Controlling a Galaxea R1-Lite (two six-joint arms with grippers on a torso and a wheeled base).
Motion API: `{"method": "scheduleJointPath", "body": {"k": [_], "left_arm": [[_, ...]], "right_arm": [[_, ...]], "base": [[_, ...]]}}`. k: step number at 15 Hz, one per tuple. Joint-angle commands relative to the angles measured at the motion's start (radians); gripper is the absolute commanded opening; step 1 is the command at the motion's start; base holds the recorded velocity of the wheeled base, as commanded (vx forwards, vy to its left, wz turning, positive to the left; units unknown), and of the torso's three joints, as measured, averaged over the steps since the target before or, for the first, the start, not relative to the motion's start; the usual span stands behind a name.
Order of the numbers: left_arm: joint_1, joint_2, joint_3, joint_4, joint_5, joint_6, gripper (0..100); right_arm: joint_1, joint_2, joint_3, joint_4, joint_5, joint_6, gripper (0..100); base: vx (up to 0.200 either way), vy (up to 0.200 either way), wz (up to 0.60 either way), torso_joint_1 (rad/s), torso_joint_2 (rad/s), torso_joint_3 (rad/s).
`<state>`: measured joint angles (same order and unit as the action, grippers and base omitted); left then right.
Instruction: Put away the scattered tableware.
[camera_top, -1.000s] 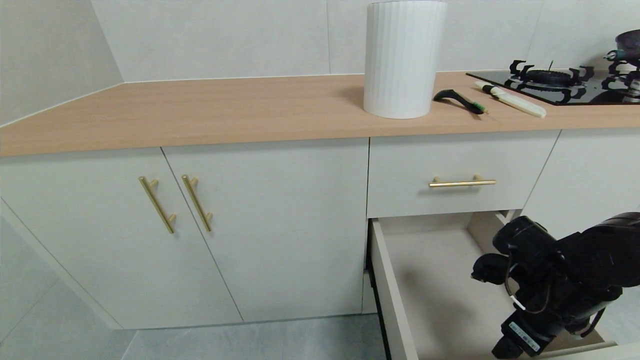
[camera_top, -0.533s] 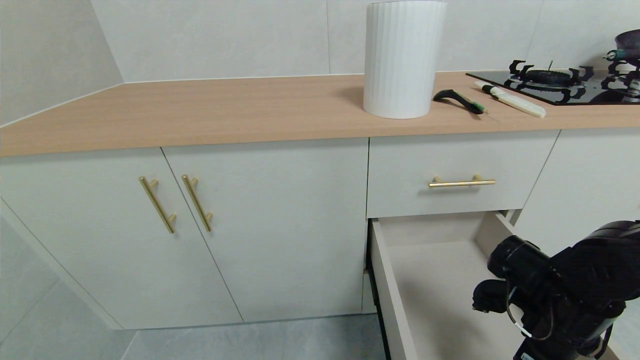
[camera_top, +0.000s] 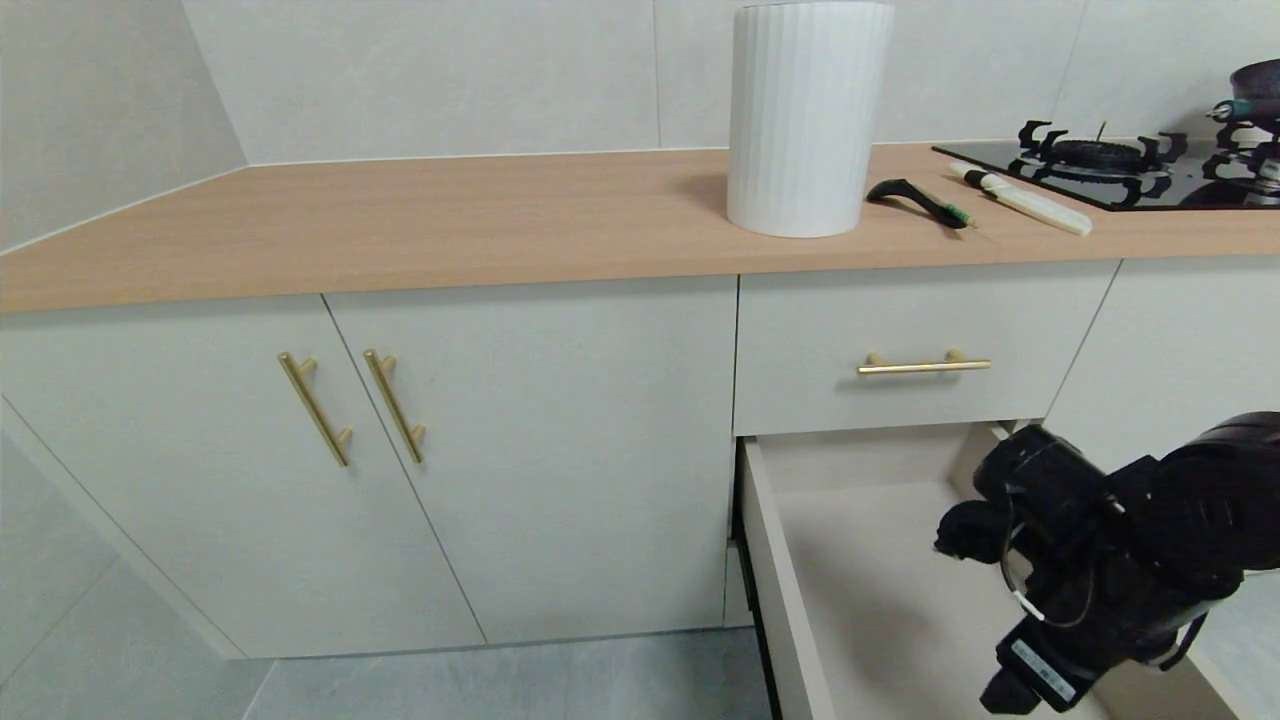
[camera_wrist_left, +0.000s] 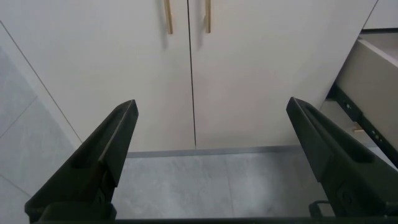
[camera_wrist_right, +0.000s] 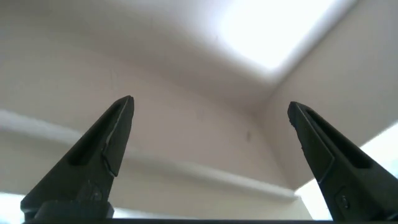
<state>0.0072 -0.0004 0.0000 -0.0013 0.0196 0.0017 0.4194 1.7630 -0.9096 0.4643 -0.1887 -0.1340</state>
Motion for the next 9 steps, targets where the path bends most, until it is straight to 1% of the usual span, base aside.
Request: {"method": "scheduleJointPath", "body": {"k": [1,3,6,9], "left_arm": [[0.000,0.000,0.000,0.000,0.000,0.000,100],[0.000,0.000,0.000,0.000,0.000,0.000,100],[0.000,0.000,0.000,0.000,0.000,0.000,100],[0.000,0.000,0.000,0.000,0.000,0.000,100]], "right_arm": [[-0.025,-0.040,-0.017,-0.059,-0.003,0.027,100],[-0.053,-0.088,-0.017,-0.124,-0.003,0.042,100],[-0.067,-0.168,-0.009,-0.222,-0.003,0.054,100],[-0.068,-0.206,-0.002,-0.263,-0.003,0.054,100]], "base": [[0.000,0.000,0.00,0.000,0.00,0.000],[0.000,0.000,0.00,0.000,0.00,0.000],[0.000,0.000,0.00,0.000,0.00,0.000],[0.000,0.000,0.00,0.000,0.00,0.000]]}}
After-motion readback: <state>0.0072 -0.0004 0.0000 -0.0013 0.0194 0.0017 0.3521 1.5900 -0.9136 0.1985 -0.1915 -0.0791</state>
